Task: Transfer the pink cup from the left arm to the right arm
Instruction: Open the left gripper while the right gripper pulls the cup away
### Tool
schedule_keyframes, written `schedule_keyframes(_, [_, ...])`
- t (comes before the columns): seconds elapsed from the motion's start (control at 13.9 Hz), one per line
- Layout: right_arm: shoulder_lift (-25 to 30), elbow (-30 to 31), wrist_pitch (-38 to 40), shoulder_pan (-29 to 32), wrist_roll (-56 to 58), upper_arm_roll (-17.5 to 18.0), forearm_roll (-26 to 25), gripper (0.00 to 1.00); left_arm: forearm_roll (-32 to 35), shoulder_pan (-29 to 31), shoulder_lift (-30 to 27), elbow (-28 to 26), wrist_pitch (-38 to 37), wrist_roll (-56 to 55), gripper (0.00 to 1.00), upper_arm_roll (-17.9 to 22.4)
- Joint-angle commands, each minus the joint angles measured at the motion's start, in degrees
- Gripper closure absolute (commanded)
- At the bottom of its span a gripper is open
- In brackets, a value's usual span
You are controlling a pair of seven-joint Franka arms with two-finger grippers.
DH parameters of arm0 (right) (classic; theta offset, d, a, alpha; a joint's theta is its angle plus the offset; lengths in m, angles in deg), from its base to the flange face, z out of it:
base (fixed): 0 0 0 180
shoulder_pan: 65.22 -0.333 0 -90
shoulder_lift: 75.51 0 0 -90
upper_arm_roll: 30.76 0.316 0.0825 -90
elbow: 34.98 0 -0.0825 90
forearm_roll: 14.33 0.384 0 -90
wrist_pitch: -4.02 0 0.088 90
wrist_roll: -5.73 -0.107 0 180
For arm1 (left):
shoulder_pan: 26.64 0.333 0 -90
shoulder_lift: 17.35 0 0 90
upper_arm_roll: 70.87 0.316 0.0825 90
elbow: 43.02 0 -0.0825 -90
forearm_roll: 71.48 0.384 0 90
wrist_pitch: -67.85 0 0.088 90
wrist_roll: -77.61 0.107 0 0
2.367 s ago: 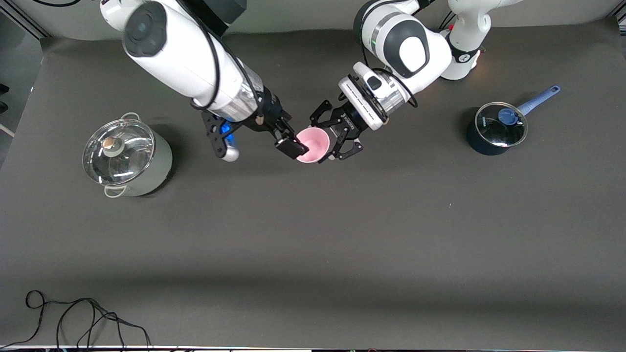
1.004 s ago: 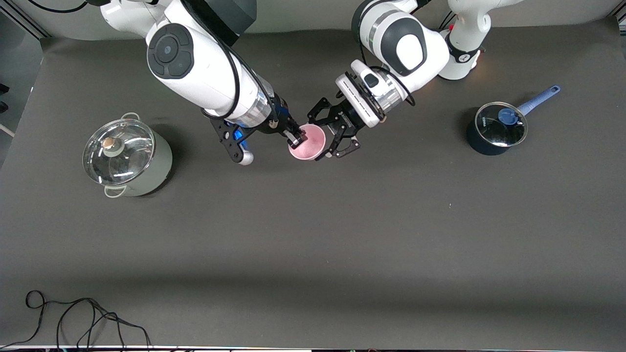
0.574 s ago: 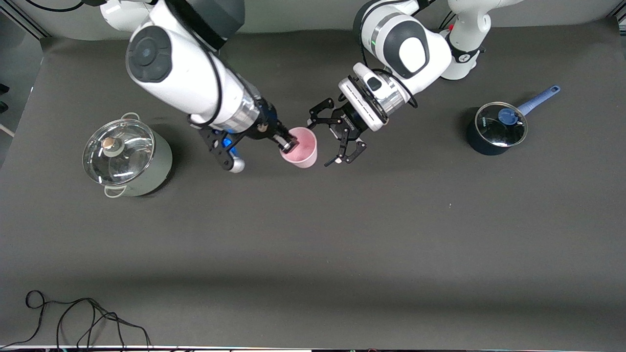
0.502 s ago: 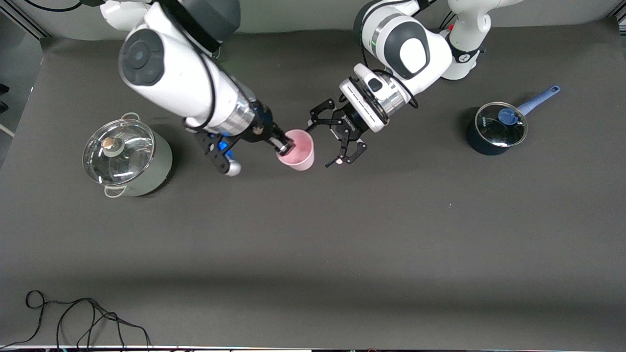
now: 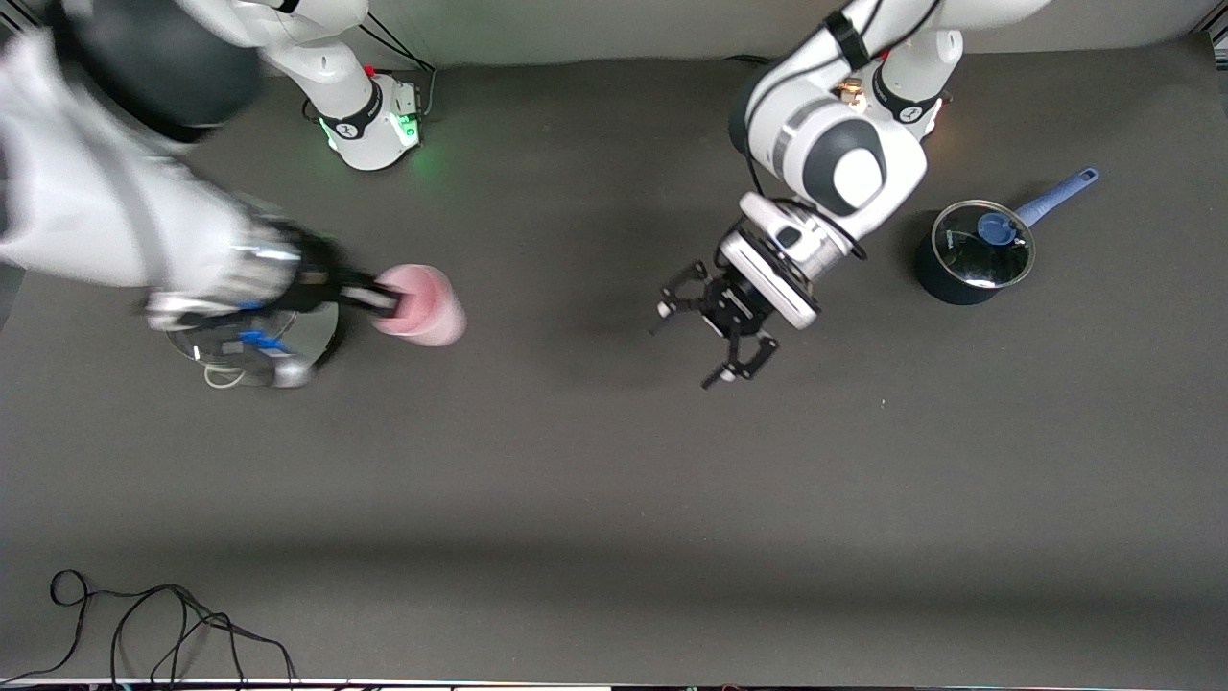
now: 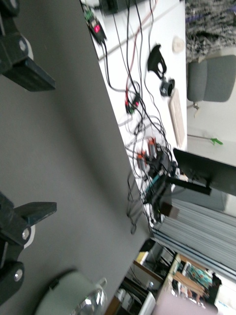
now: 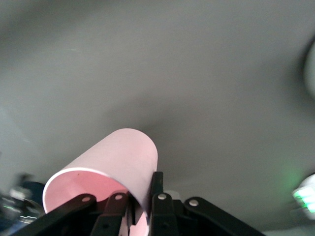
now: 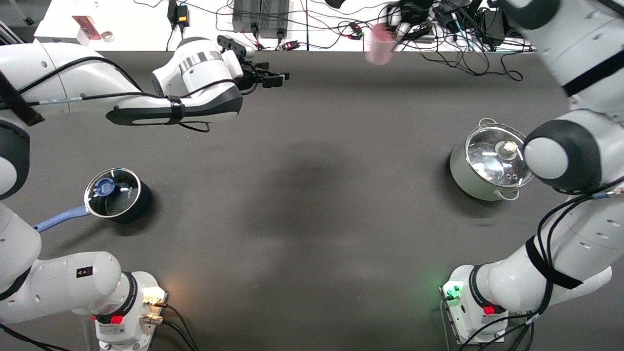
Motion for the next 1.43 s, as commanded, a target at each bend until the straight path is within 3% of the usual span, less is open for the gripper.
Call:
schedule_keyframes(0.0, [2.83,3.58,3.01,3.83,17.17,-1.11,-5.79,1.0,3.09,-0.26,1.15,1.33,-0.03,0.18,0.0,1.71])
schedule_keyframes(0.22, [3.45,6.92,1.78,3.84,29.59,-7.33,-8.45,1.0,9.94,0.09,1.24,1.51,-0.12,0.01,0.0,3.3])
schedule_keyframes(0.36, [4.93,12.08,-2.59,3.84,33.92,-9.63,-8.54,1.0,10.31,0.18,1.24,1.68,-0.04,0.01,0.0,3.3])
schedule_keyframes(0.65, [10.65,30.62,-19.54,3.67,34.73,-9.99,-8.54,1.0,11.53,0.53,1.5,2.64,0.32,0.01,0.0,3.39])
schedule_keyframes(0.86, [10.13,38.11,-27.55,3.58,34.81,-9.99,-8.54,1.0,24.59,0.61,1.85,2.56,-0.03,-1.04,0.0,3.3])
schedule_keyframes(1.15, [8.64,48.04,-40.55,3.93,37.98,-10.78,-8.54,1.0,42.78,1.41,2.12,1.25,-4.16,-23.92,0.0,3.74])
schedule_keyframes(1.36, [5.57,52.97,-49.87,3.93,37.98,-10.78,-8.45,1.0,51.93,3.42,0.72,-0.51,-9.94,-40.11,0.0,4.01])
